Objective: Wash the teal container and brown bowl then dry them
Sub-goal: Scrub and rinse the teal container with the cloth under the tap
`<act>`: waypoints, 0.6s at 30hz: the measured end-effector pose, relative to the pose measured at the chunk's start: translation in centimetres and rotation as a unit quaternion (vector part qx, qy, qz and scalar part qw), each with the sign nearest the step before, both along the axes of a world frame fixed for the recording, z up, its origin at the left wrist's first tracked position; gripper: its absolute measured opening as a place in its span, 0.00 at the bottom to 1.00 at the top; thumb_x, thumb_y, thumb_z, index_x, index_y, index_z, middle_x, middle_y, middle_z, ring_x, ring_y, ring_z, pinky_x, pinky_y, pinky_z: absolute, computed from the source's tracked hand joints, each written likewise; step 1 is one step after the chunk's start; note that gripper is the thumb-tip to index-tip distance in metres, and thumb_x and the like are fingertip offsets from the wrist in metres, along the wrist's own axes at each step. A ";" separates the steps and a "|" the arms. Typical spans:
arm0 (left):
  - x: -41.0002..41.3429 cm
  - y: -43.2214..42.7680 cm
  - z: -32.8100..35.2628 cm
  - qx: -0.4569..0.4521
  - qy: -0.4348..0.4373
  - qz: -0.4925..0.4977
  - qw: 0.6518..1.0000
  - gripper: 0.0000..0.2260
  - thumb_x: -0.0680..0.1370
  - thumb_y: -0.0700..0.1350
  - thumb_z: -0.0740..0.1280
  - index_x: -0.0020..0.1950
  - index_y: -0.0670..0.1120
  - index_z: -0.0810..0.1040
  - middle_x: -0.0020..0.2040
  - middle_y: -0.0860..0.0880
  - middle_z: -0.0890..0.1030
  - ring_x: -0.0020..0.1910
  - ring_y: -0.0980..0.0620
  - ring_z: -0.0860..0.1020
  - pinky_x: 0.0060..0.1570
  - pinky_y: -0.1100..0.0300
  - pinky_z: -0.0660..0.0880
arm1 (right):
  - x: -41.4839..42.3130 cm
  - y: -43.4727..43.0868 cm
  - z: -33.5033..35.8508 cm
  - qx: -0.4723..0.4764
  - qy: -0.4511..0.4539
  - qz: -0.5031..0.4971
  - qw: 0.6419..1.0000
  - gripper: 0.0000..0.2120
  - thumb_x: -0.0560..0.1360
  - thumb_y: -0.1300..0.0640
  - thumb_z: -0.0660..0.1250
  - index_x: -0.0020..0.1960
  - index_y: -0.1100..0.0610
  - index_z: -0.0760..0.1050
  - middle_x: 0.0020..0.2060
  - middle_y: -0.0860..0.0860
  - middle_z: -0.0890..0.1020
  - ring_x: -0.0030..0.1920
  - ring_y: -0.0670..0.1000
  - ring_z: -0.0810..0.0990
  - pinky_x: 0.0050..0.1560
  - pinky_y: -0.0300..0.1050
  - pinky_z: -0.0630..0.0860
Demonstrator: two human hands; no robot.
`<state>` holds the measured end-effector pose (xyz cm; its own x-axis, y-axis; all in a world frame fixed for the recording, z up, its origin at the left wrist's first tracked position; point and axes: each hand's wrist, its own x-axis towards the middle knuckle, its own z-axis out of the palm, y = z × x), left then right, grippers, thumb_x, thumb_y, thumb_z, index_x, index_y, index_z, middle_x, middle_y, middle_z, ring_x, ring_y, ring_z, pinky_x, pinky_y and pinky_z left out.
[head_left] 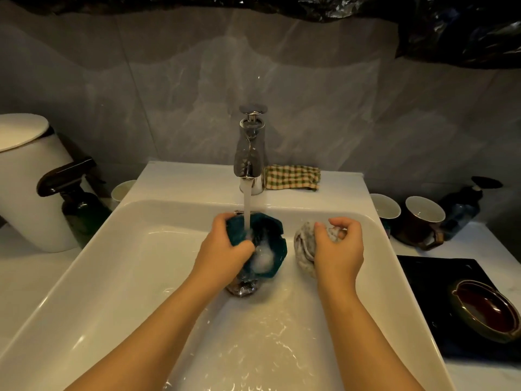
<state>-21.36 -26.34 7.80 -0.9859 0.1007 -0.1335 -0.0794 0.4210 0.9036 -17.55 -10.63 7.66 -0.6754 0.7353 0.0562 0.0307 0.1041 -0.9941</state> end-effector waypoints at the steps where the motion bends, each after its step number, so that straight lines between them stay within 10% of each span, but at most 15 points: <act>1: -0.2 0.0 -0.5 0.076 -0.074 0.037 0.994 0.21 0.73 0.39 0.64 0.65 0.50 0.65 0.50 0.50 0.75 0.48 0.48 0.77 0.48 0.47 0.79 | 0.1 -0.3 0.2 0.004 0.013 0.009 1.000 0.09 0.74 0.59 0.68 0.50 0.51 0.70 0.40 0.39 0.72 0.40 0.41 0.73 0.39 0.28 0.71; 6: -0.5 -1.3 -1.7 0.223 -0.245 0.067 0.941 0.14 0.76 0.44 0.59 0.59 0.43 0.74 0.54 0.38 0.79 0.52 0.36 0.78 0.35 0.46 0.80 | 0.2 -3.1 0.5 0.085 0.089 0.217 0.968 0.15 0.72 0.59 0.70 0.50 0.40 0.70 0.43 0.38 0.76 0.48 0.35 0.76 0.47 0.29 0.74; 10: -1.0 -1.7 -1.4 0.188 -0.208 0.086 0.956 0.14 0.74 0.46 0.60 0.59 0.44 0.72 0.53 0.39 0.79 0.49 0.39 0.80 0.36 0.49 0.80 | 0.1 -5.2 -0.9 0.195 0.012 0.289 0.937 0.10 0.72 0.40 0.59 0.53 0.29 0.65 0.36 0.38 0.81 0.54 0.53 0.78 0.59 0.50 0.72; 15: -1.0 -1.9 -0.9 0.114 -0.082 0.110 0.984 0.12 0.76 0.42 0.61 0.59 0.50 0.66 0.49 0.45 0.77 0.49 0.43 0.78 0.51 0.42 0.78 | -0.1 -4.6 -1.0 0.175 -0.097 0.201 0.959 0.23 0.71 0.56 0.70 0.63 0.46 0.65 0.54 0.47 0.67 0.57 0.48 0.69 0.54 0.44 0.75; 18: -0.4 -1.6 -0.3 0.105 -0.019 0.074 0.992 0.15 0.76 0.39 0.61 0.59 0.51 0.64 0.46 0.50 0.75 0.46 0.48 0.78 0.47 0.46 0.79 | -0.2 -5.3 -0.8 -0.026 -0.155 0.245 0.957 0.24 0.71 0.58 0.70 0.64 0.51 0.66 0.56 0.50 0.73 0.54 0.50 0.75 0.51 0.46 0.79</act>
